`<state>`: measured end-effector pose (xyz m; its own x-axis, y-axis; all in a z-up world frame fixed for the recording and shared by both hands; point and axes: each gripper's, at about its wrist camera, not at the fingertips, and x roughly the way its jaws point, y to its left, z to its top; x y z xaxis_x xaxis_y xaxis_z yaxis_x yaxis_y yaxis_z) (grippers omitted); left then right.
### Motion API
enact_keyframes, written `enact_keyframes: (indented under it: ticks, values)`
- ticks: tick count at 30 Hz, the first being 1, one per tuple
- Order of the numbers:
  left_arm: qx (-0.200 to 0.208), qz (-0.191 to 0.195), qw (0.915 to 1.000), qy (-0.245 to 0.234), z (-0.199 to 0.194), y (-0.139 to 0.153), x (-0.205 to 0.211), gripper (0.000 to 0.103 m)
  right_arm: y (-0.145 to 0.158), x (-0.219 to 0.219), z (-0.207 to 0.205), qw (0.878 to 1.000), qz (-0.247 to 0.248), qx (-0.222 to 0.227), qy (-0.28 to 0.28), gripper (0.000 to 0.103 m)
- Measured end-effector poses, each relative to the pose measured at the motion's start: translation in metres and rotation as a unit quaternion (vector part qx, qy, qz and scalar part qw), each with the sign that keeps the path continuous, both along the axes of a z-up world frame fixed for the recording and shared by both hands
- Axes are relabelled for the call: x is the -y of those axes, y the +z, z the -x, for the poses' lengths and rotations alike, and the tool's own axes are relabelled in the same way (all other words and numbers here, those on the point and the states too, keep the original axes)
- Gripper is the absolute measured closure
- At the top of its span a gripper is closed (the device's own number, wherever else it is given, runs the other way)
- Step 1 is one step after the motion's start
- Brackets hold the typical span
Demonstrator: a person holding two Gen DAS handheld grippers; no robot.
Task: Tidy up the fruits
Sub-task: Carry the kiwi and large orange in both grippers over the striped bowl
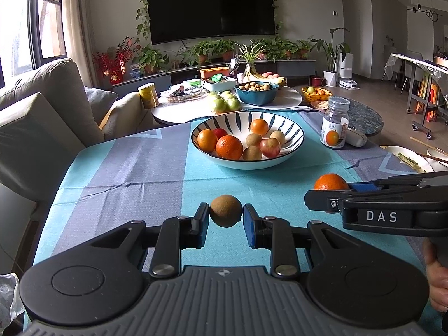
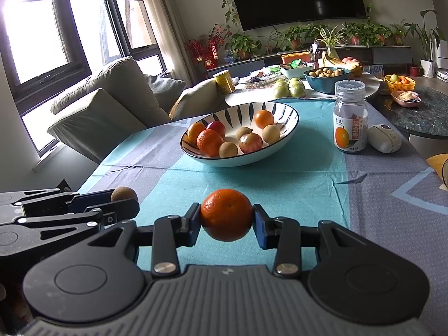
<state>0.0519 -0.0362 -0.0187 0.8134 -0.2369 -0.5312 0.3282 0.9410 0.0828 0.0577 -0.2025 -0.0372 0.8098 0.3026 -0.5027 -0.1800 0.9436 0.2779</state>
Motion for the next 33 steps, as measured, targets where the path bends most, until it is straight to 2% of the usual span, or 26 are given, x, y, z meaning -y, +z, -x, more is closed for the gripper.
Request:
enact_keyframes:
  ticks: [19,33]
  values:
    - [0.015,-0.001,0.9998,-0.01,-0.026,0.007,0.005,0.078,0.008,-0.003,-0.019,1.0,0.015,0.008,-0.002,0.025]
    - [0.033,-0.008,0.9991,-0.027,-0.083,0.015,0.024,0.078,0.018,0.003,-0.06,0.999,0.028,0.016,-0.014,0.025]
